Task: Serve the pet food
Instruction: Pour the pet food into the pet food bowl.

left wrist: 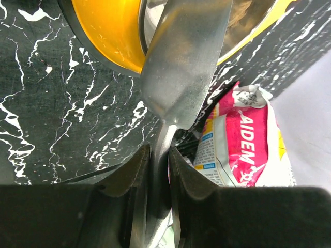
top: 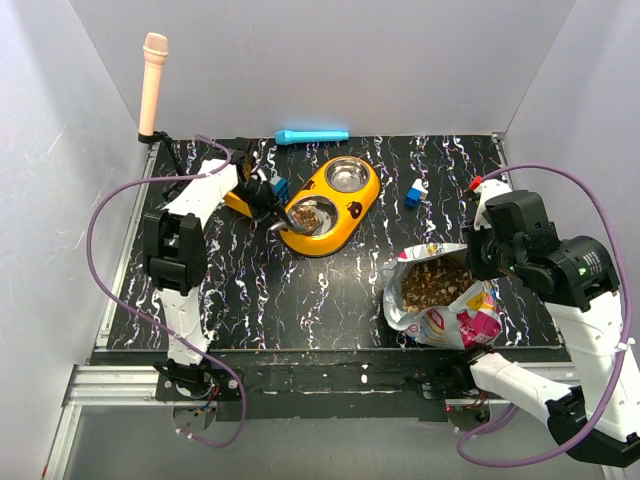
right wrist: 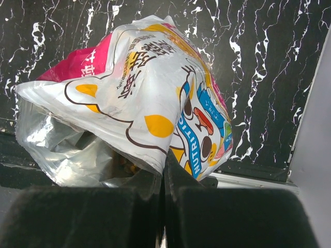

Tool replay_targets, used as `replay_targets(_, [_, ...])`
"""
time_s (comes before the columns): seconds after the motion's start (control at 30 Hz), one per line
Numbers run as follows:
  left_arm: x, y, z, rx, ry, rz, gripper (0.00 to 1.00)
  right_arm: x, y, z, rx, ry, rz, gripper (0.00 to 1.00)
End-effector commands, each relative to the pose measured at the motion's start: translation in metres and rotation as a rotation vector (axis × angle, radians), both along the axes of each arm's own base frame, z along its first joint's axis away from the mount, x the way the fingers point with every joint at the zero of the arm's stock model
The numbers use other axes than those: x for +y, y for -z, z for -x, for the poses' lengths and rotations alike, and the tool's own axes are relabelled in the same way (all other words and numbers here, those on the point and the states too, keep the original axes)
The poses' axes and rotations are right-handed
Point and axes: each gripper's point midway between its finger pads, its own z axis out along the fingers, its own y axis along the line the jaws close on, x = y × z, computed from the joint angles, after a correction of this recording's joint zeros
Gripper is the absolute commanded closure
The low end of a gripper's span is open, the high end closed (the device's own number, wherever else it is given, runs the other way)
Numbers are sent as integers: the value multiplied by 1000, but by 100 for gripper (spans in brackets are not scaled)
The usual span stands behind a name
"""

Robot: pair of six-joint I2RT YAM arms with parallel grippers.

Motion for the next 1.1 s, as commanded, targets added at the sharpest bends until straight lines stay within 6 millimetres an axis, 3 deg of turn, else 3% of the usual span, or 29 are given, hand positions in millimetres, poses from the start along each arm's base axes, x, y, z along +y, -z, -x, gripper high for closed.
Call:
replay_targets(0.0, [-1, -12, 7, -20, 67, -138, 100, 14, -70, -24, -312, 0, -175, 99])
replay_targets(0.47, [-3, -14, 6, -156, 256, -619, 100, 19, -74, -26, -309, -23, -180, 99])
replay_targets(0.8, [7, -35, 11, -259, 350, -826, 100, 21, -76, -27, -306, -32, -186, 99])
replay_targets(1.07, [2, -48, 16, -343, 422, -923, 100, 24, -81, -28, -313, -42, -200, 99])
